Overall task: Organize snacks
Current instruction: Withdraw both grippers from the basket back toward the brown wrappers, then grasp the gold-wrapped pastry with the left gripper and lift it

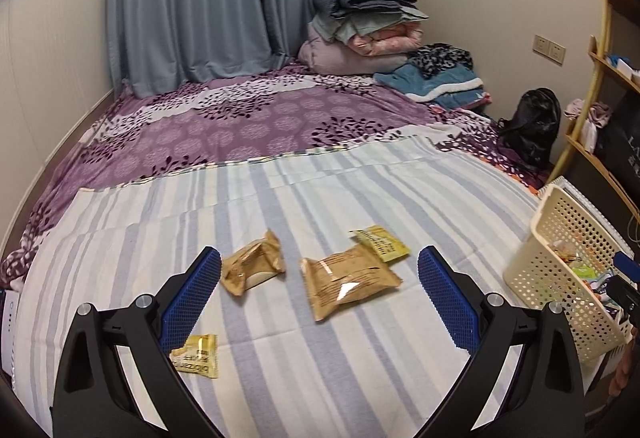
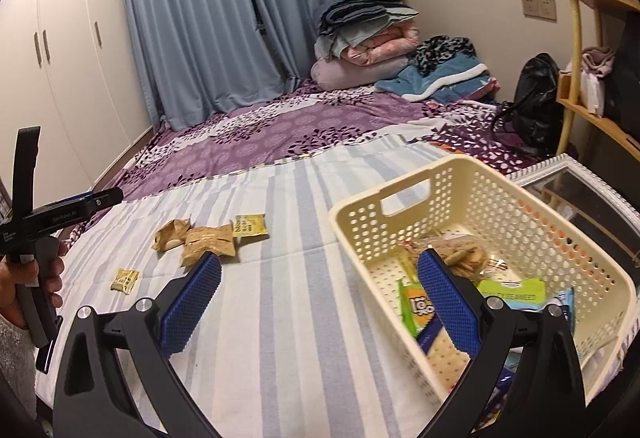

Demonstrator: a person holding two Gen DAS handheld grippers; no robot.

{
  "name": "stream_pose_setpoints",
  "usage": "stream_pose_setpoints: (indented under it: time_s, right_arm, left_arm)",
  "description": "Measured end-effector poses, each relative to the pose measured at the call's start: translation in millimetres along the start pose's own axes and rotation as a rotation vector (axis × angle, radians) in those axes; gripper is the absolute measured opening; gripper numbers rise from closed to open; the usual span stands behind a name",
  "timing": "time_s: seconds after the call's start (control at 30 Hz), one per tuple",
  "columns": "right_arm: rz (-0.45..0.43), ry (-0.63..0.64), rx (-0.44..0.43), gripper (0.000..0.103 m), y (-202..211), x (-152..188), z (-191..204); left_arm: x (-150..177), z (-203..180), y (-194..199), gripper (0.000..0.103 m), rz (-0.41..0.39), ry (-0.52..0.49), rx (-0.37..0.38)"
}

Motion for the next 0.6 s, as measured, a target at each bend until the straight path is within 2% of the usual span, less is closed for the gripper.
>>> stream_pose_setpoints:
  time_s: [0.43,0.6]
  right_arm:
    - [0.096,0.098,-0.075,0.098,-29,13,55]
    - [0.127,0.129,-0.085,0.098,-40,16,68]
  left_arm:
    - [17,62,-20,0.100,0.054,0.084,-0.072]
    - [32,80,-47,0.100,0.118,0.111,-0.099]
Point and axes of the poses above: each gripper's, at about its wrist camera, not at the fingertips, and y roughly against the way its jaws point, z to its left, x to its underside, the point moved 5 cm from there along -y, roughly the way its jaws point, and after that the axes turned 9 degrees about z, right-handed, at the moved point
